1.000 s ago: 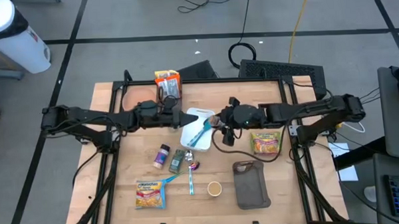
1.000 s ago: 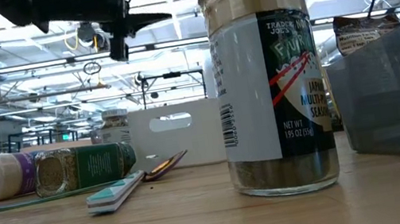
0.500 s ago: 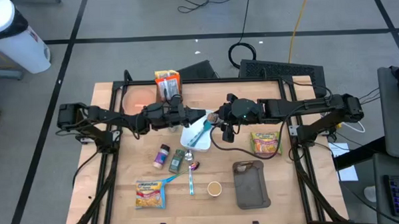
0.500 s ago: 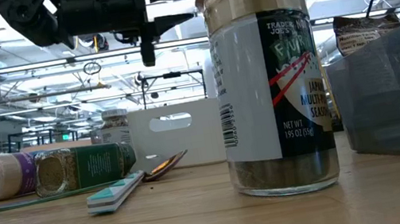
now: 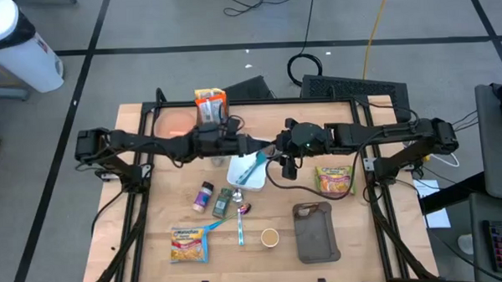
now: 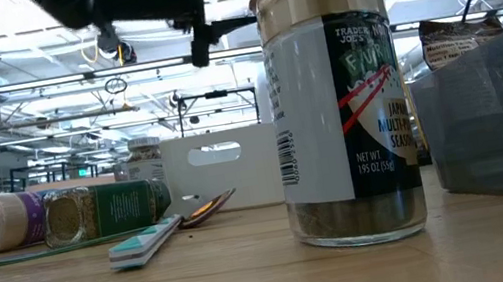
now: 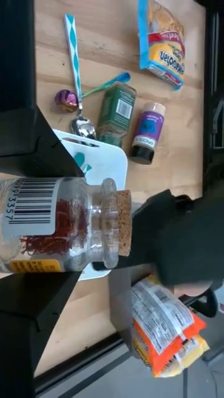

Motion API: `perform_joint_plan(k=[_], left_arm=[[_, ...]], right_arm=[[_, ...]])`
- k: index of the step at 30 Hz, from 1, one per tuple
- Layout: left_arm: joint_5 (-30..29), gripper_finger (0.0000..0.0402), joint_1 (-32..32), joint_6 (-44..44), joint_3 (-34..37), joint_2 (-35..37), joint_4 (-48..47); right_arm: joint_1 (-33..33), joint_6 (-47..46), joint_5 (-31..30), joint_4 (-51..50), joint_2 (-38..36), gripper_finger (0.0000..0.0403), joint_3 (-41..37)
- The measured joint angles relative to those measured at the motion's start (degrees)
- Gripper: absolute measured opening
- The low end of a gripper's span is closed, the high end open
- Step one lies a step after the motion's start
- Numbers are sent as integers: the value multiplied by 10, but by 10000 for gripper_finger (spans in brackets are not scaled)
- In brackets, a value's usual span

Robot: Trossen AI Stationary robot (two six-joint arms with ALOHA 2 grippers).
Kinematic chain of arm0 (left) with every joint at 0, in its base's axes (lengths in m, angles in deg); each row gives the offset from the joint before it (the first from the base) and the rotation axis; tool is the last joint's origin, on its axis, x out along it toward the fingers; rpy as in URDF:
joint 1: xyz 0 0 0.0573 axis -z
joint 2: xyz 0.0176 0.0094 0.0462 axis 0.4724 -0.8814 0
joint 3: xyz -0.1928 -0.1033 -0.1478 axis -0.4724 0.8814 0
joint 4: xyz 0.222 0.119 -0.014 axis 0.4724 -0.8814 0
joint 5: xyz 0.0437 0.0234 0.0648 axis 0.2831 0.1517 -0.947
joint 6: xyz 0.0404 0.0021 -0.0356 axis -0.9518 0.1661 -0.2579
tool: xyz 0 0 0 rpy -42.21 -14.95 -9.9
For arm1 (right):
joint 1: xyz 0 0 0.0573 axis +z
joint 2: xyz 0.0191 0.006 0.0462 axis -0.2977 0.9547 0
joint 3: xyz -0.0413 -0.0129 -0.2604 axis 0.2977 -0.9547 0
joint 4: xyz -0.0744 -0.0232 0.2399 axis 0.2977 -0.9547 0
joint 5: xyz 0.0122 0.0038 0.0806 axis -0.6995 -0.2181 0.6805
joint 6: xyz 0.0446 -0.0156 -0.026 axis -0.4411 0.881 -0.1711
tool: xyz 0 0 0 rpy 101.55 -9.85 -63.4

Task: Pick & Place Food Item
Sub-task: Put the brown seasoning bottle into the bottom black bin

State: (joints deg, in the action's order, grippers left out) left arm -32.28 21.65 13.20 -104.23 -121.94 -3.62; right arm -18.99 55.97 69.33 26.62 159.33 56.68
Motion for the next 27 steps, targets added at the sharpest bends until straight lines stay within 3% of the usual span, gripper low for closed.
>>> perform_joint_plan(k=[4, 9, 27], left_arm=[[13, 291, 0, -61, -71, 0, -178], [13, 280, -2, -95, -124, -7, -275], [43, 219, -21, -77, -130, -7, -283]], right_arm=[[-7, 2, -1, -12, 0, 182, 0], [-10, 5, 0, -13, 0, 182, 0], [-13, 25, -16, 10, 0, 182, 0]])
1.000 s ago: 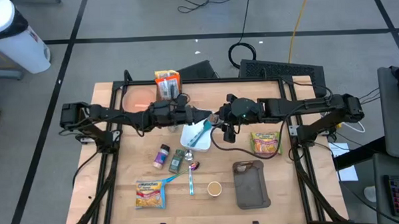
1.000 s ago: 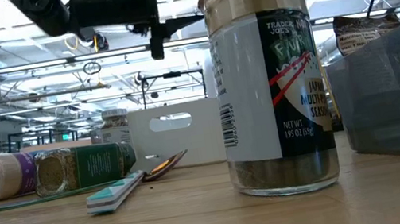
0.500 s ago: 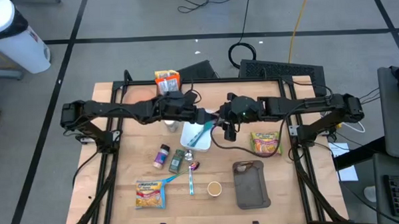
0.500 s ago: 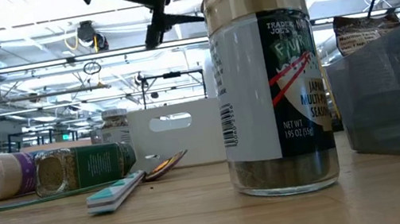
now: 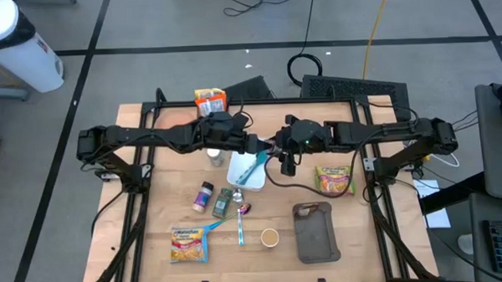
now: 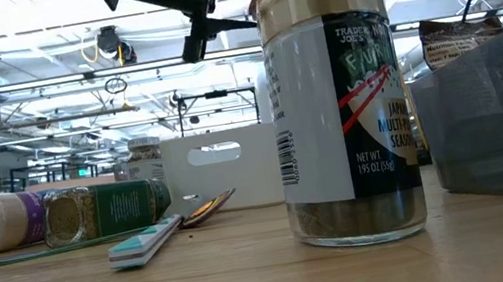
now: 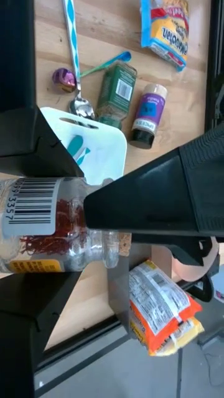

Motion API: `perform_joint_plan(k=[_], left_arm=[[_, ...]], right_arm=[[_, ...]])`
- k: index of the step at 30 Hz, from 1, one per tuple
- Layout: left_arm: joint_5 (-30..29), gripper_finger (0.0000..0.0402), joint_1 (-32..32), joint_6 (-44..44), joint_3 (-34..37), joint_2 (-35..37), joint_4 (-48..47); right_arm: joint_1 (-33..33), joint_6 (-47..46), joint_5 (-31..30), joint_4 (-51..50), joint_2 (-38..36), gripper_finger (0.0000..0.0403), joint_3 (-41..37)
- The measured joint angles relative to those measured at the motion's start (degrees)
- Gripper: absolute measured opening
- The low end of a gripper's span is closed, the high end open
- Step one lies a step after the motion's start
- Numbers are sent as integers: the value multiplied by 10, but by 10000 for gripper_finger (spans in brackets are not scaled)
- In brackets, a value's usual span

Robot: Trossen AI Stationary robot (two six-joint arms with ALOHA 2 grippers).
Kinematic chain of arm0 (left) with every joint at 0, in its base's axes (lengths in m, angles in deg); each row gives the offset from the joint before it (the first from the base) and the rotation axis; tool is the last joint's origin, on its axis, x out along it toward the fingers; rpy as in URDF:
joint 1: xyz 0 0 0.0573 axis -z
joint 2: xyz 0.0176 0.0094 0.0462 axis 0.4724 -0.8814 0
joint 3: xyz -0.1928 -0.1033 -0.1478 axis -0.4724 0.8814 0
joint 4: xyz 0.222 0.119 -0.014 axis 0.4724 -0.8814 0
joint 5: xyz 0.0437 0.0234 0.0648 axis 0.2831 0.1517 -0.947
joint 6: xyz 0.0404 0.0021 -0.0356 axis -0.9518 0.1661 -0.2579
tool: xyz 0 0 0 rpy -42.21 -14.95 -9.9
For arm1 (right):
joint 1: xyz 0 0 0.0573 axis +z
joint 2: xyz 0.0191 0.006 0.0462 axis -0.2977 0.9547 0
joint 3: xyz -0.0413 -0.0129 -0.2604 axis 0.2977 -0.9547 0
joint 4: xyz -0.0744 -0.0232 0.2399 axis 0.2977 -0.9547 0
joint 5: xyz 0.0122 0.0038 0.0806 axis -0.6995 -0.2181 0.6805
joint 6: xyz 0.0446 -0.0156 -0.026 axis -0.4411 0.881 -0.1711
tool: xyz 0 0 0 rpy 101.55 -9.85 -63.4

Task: Pick & Place Food Item
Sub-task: Put the brown seasoning bottle into the bottom black bin

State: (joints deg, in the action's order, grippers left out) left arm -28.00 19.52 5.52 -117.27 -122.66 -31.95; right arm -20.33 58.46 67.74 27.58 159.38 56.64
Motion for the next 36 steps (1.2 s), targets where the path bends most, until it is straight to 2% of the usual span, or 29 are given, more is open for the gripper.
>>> perform_joint_plan(k=[27, 33, 36], left_arm=[[-12, 215, 0, -36, 0, 1, 6], [-13, 183, 0, -40, 0, 1, 6], [-13, 183, 0, -40, 0, 1, 6]], right_arm=[[-8, -11, -2, 27, 5, 182, -1], [-8, -11, -3, 30, 5, 182, -1], [-8, -11, -3, 31, 5, 182, -1]])
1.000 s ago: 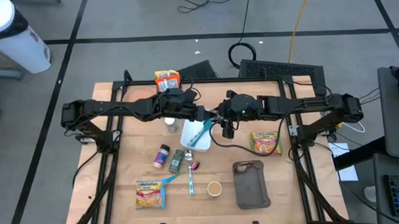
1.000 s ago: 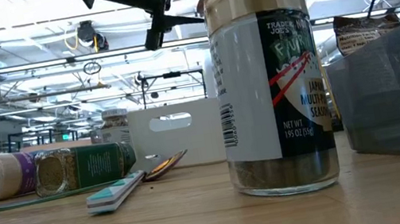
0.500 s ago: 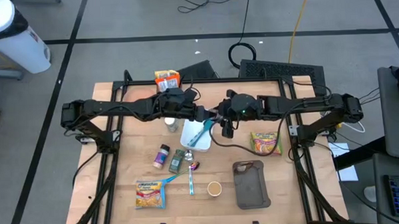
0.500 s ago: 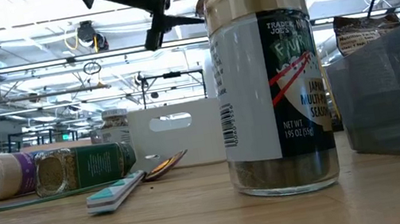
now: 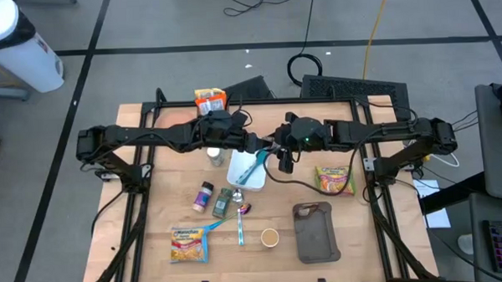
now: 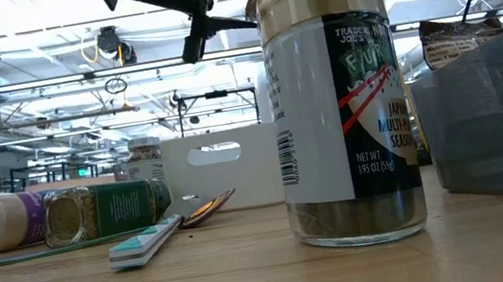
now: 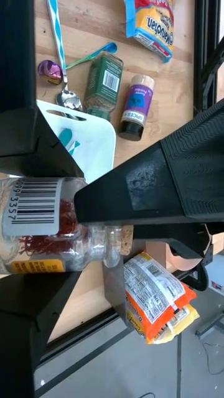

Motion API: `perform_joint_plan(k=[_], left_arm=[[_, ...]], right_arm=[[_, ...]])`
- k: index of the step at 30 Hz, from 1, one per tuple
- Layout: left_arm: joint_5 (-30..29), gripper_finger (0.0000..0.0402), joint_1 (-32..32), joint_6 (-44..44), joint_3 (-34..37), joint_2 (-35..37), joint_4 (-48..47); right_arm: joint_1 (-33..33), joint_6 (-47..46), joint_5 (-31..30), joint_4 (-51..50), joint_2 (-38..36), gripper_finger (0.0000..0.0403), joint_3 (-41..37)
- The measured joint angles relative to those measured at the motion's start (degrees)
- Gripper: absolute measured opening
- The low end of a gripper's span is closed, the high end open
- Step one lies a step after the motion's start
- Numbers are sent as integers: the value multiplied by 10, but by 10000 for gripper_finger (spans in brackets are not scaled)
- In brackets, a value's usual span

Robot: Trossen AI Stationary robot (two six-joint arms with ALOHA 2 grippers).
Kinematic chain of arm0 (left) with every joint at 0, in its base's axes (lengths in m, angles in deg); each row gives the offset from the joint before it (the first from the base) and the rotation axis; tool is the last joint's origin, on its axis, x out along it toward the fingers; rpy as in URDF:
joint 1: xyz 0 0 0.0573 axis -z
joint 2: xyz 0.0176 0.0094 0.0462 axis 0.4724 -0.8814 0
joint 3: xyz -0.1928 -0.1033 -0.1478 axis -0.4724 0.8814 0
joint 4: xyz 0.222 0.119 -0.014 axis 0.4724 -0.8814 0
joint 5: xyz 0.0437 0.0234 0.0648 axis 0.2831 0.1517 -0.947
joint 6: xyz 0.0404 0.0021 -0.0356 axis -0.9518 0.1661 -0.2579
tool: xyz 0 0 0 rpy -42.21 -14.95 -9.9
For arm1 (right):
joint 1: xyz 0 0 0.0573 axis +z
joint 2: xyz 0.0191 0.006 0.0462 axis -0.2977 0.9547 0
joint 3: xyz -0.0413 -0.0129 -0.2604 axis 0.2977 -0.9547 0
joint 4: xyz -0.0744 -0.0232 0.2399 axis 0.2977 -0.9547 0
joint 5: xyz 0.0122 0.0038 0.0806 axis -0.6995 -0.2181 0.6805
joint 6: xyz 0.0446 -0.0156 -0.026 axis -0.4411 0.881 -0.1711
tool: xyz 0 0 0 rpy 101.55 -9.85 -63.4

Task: Pick & Place Food Item
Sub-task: Put the brown seasoning bottle into the bottom black bin

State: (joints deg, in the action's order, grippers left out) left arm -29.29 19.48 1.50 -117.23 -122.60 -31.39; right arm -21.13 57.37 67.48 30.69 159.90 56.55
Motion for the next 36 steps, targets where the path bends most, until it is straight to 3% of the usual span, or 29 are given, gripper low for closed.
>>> perform_joint_plan(k=[13, 22, 36], left_arm=[[2, 183, -4, -24, 0, 0, 2], [19, 183, -7, -70, 0, -3, 10], [94, 183, -52, -126, -12, 6, -19]], right_arm=[[0, 2, -3, 3, 0, 183, 0], [1, 3, -21, 38, 1, 252, 2], [0, 14, 2, -33, -25, 244, 1]])
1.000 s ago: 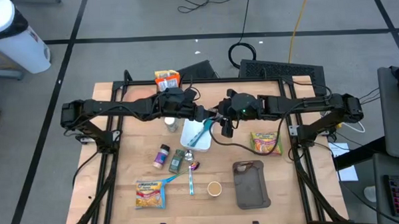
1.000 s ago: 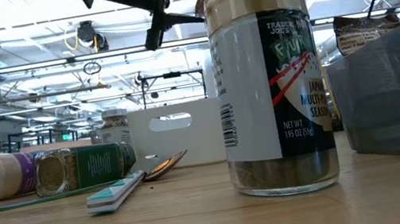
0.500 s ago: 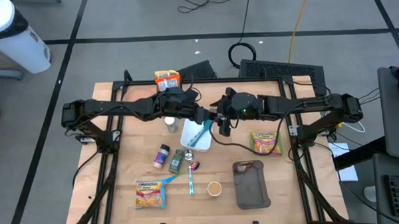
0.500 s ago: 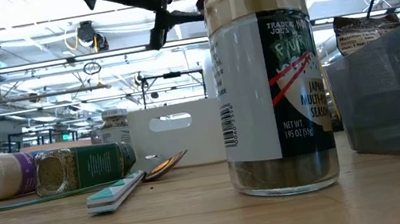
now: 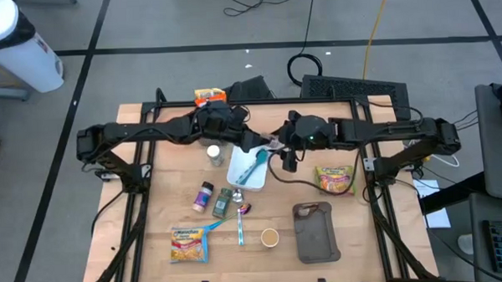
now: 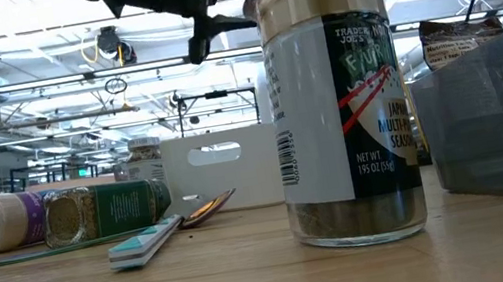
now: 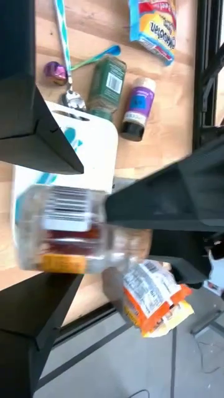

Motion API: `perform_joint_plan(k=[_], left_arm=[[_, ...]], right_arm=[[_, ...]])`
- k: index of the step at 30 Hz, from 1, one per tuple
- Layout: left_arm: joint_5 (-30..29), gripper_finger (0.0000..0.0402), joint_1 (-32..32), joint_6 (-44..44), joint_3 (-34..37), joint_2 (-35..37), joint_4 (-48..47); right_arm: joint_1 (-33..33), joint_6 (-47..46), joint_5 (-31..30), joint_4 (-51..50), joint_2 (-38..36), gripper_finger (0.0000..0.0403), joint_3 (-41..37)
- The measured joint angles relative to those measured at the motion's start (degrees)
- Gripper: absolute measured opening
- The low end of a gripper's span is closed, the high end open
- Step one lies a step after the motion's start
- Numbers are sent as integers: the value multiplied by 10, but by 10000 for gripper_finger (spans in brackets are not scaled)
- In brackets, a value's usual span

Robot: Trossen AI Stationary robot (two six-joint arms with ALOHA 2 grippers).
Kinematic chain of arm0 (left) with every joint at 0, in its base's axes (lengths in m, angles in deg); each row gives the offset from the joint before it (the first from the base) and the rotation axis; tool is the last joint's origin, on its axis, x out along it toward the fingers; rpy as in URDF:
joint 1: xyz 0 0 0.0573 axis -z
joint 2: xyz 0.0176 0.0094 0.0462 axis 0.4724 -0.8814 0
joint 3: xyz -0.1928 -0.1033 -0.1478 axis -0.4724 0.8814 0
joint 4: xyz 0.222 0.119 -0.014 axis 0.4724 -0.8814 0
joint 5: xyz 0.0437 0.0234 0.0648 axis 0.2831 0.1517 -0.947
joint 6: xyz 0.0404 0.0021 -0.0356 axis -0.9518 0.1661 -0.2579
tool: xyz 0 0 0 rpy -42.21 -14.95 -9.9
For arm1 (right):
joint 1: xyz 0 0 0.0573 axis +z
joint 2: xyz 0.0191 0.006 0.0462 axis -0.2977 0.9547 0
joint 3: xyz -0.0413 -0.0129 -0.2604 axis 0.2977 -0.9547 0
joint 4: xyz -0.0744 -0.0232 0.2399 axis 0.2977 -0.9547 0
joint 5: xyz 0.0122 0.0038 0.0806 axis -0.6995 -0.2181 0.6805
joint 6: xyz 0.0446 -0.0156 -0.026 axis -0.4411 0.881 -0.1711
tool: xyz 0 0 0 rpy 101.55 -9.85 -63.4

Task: Pick & Place Food Item
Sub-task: Put the brown seasoning bottle into the bottom black bin

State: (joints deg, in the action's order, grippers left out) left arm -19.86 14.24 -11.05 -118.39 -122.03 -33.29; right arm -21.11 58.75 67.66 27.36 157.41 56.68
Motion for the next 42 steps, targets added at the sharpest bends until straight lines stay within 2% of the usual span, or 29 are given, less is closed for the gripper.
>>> perform_joint_plan(k=[3, 7, 10, 15, 20, 23, 28, 33, 38, 42], left_arm=[[6, 183, -9, -59, -46, 2, -85], [-25, 183, -10, -179, -140, 2, -241], [-44, 183, -9, -255, -208, 2, -322], [-43, 183, -2, -327, -302, 2, -414], [-20, 183, 29, -353, -360, -13, -457], [5, 183, 51, -354, -386, -42, -482], [21, 183, 80, -360, -447, -109, -548], [19, 183, 94, -366, -520, -174, -643], [13, 183, 110, -380, -576, -215, -688], [13, 183, 119, -395, -596, -226, -694]], right_arm=[[0, -17, 0, -12, -20, 244, 0], [0, -41, 2, -20, -55, 244, 0], [0, -68, 4, -22, -82, 244, 0], [0, -133, 70, -13, -127, 243, 0], [2, -190, 147, 2, -146, 244, 0], [10, -209, 164, 7, -141, 244, -8], [27, -223, 165, 34, -122, 243, -47], [51, -241, 162, 114, -118, 244, -96], [69, -250, 102, 188, -118, 238, -143], [73, -257, 95, 244, -114, 233, -174]])
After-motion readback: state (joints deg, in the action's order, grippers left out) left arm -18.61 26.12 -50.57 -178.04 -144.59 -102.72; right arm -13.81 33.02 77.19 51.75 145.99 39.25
